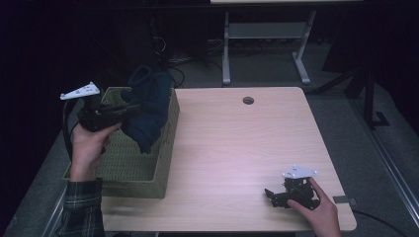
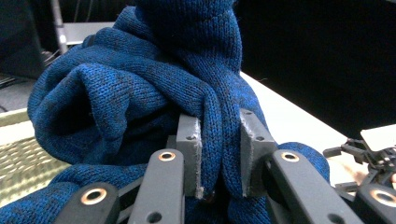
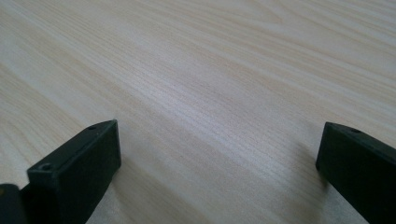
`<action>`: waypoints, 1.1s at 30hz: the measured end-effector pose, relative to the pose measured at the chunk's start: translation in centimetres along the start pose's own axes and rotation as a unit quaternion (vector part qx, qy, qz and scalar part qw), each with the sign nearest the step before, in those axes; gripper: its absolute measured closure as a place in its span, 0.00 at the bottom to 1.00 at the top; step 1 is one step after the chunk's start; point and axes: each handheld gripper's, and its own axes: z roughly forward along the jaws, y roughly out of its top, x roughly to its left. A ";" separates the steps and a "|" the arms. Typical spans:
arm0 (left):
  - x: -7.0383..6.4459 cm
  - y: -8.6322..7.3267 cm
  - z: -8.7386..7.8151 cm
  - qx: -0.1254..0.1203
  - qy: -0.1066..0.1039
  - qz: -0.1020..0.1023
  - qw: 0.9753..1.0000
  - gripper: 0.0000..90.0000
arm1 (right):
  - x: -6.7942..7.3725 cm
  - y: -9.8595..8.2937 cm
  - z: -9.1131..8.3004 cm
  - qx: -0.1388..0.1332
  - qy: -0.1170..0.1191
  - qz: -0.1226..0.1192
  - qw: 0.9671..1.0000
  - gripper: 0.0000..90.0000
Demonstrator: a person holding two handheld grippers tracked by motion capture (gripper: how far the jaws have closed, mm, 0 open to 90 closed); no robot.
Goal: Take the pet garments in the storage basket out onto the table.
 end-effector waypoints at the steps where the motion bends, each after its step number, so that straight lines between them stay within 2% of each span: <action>1: -0.2 0.1 0.2 0.000 -0.003 0.003 1.000 0.81 | 0.0 0.0 0.0 0.000 0.000 0.000 1.000 0.00; 11: -2.0 1.0 2.8 0.005 -0.037 0.018 0.999 0.81 | 0.0 0.0 0.0 0.000 0.000 0.000 1.000 0.00; 22: -3.6 1.5 5.2 0.010 -0.063 0.030 0.997 0.81 | 0.0 0.0 0.0 0.000 0.000 0.001 1.000 0.00; 27: -4.5 1.7 6.6 0.018 -0.076 0.043 0.996 0.81 | 0.0 0.0 0.0 0.000 0.000 0.001 1.000 0.00; 33: -5.7 1.7 8.5 0.026 -0.094 0.049 0.994 0.81 | 0.0 0.0 0.0 -0.001 0.000 0.000 1.000 0.00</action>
